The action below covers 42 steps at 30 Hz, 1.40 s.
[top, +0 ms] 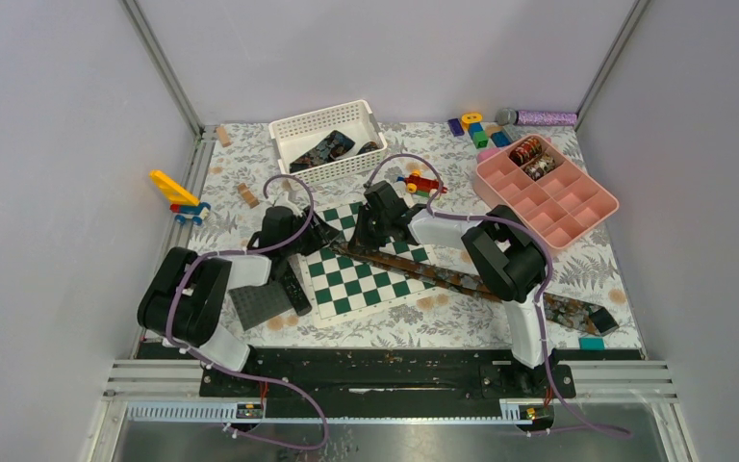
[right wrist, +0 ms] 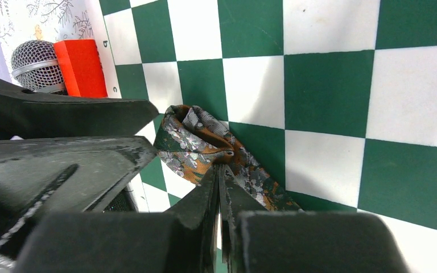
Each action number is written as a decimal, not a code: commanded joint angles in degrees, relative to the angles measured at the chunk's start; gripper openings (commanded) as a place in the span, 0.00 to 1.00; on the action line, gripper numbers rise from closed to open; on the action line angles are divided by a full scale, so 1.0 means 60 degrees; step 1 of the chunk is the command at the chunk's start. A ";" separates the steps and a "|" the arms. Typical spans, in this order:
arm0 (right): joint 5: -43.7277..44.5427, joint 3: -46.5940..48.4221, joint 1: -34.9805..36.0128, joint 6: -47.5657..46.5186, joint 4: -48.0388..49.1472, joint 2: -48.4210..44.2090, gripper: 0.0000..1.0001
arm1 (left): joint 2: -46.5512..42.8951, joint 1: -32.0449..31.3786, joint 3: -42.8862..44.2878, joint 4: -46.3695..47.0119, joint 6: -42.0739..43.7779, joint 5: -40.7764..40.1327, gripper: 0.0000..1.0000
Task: Roll the ties
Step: Roll the tie at the center of the board.
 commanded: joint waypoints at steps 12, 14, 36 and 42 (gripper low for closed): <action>0.0158 0.0398 0.0024 0.0017 -0.0202 0.0158 0.00 | 0.0827 0.0046 -0.0575 0.1842 0.0076 0.0486 0.46; 0.0164 0.0412 0.0017 0.0011 -0.0202 0.0145 0.01 | 0.0938 0.0057 -0.0592 0.2013 0.0050 0.0581 0.45; 0.0195 0.0468 0.0020 0.0017 -0.0540 0.0155 0.00 | 0.1075 0.0110 -0.1177 0.2715 0.0230 0.1069 0.45; 0.0210 0.0481 0.0028 0.0022 -0.0539 0.0160 0.00 | 0.1075 0.0112 -0.1210 0.2775 0.0353 0.1182 0.34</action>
